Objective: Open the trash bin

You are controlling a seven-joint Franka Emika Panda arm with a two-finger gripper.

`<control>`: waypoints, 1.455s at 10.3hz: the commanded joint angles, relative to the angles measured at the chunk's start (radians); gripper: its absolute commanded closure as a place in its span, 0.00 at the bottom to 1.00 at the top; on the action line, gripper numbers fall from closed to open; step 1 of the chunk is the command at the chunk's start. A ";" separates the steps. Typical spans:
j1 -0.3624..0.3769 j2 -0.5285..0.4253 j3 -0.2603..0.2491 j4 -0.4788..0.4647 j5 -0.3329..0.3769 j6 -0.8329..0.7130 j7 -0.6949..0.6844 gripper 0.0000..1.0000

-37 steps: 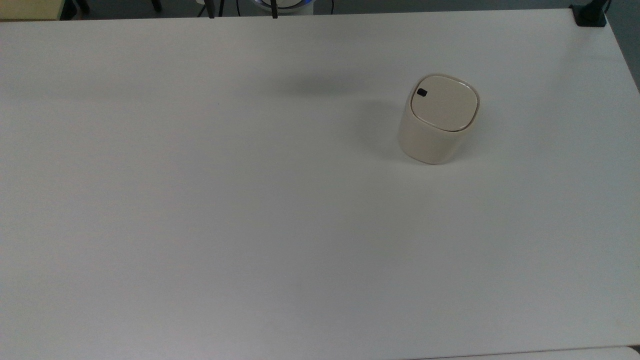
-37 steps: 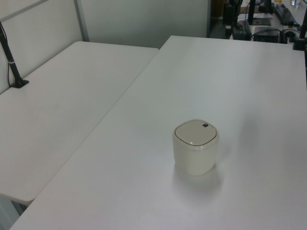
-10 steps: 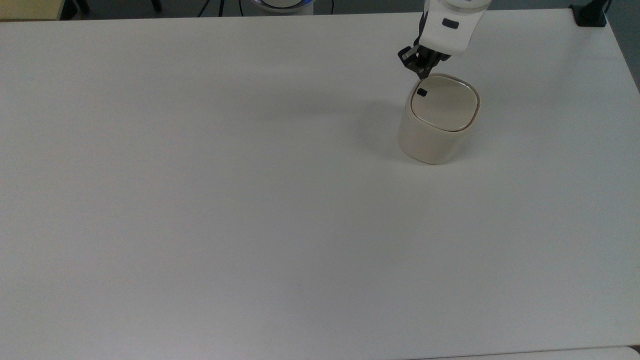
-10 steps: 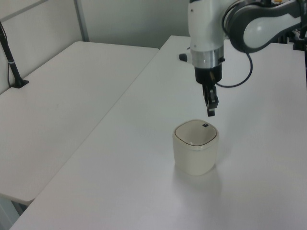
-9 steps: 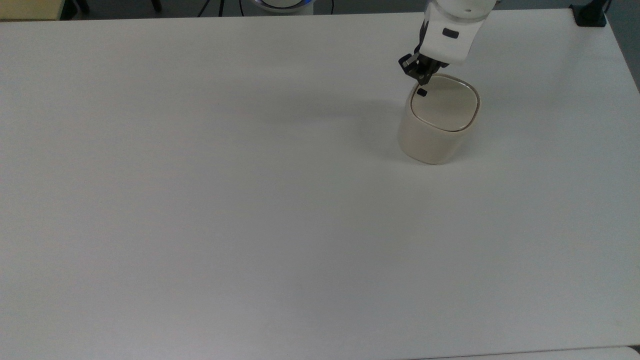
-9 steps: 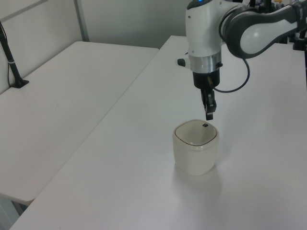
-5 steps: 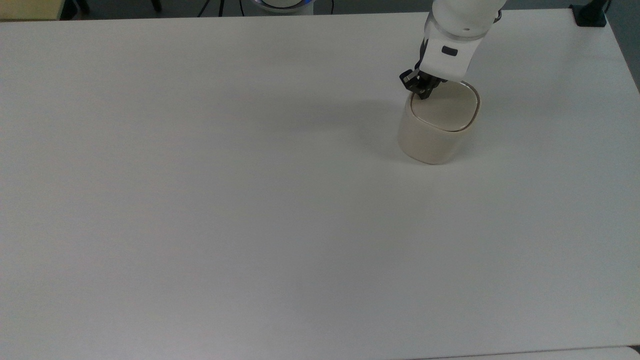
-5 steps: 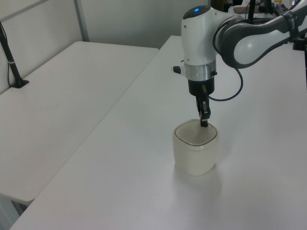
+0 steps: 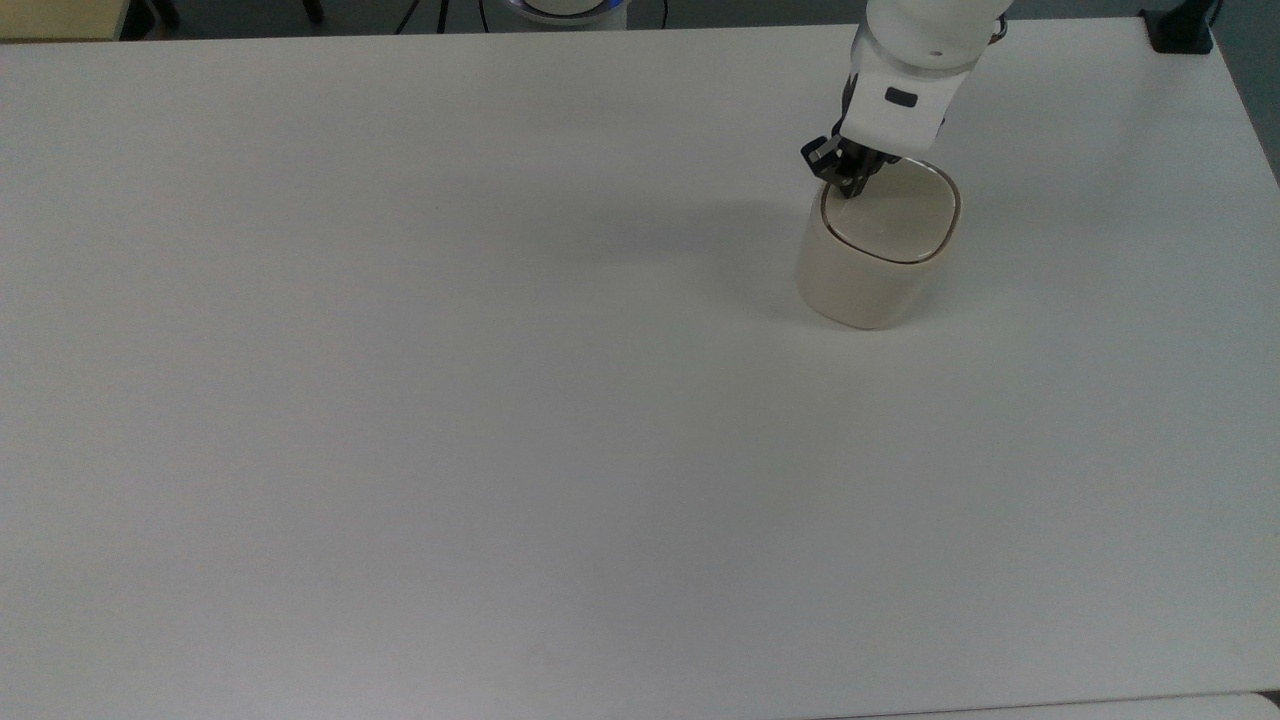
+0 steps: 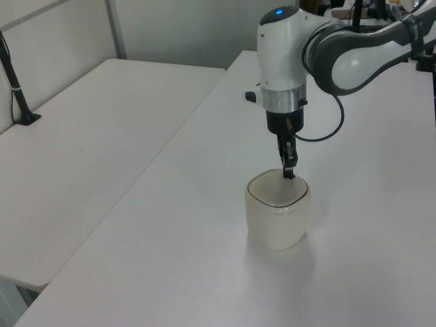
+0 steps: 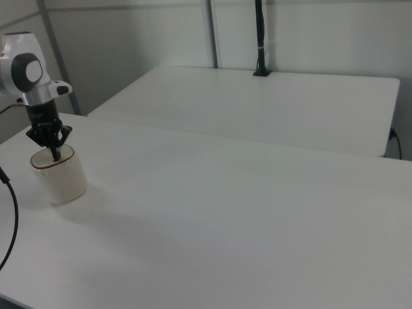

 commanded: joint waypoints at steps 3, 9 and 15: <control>-0.102 -0.171 -0.032 0.001 0.003 -0.082 0.029 0.97; -0.391 -0.317 -0.034 0.000 -0.072 -0.251 0.021 0.82; -0.430 -0.319 -0.026 0.003 -0.120 -0.277 0.026 0.00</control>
